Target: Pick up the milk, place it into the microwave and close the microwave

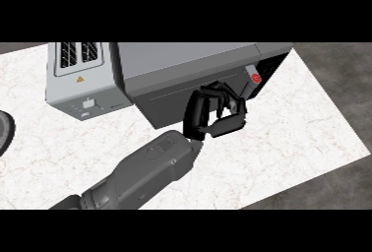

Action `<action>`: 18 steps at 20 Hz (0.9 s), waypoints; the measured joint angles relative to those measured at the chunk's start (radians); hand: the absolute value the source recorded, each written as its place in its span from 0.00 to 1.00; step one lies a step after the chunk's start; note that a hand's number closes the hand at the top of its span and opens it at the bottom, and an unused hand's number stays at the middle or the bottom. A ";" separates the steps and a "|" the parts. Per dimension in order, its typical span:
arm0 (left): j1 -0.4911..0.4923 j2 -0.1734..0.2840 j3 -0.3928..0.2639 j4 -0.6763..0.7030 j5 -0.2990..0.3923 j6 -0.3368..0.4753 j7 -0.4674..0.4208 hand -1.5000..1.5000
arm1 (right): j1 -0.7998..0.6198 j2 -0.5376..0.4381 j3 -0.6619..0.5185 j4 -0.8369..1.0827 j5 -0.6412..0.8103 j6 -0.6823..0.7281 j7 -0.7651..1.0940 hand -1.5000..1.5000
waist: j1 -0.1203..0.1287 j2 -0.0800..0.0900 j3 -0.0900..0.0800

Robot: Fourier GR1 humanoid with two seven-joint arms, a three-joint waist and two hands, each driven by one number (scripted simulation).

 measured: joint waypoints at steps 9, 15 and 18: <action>-0.004 0.000 -0.006 0.008 0.024 -0.002 -0.026 1.00 | -0.009 -0.026 -0.014 0.007 -0.038 0.020 0.015 0.00 | -0.005 0.000 0.001; -0.017 0.001 -0.027 0.027 0.027 -0.009 -0.034 1.00 | -0.017 -0.042 -0.020 0.008 -0.065 0.041 0.022 0.00 | -0.005 -0.002 0.003; -0.028 0.000 -0.045 0.046 0.018 0.001 -0.028 1.00 | -0.022 -0.043 -0.020 0.007 -0.089 0.054 0.020 0.00 | -0.003 -0.006 0.005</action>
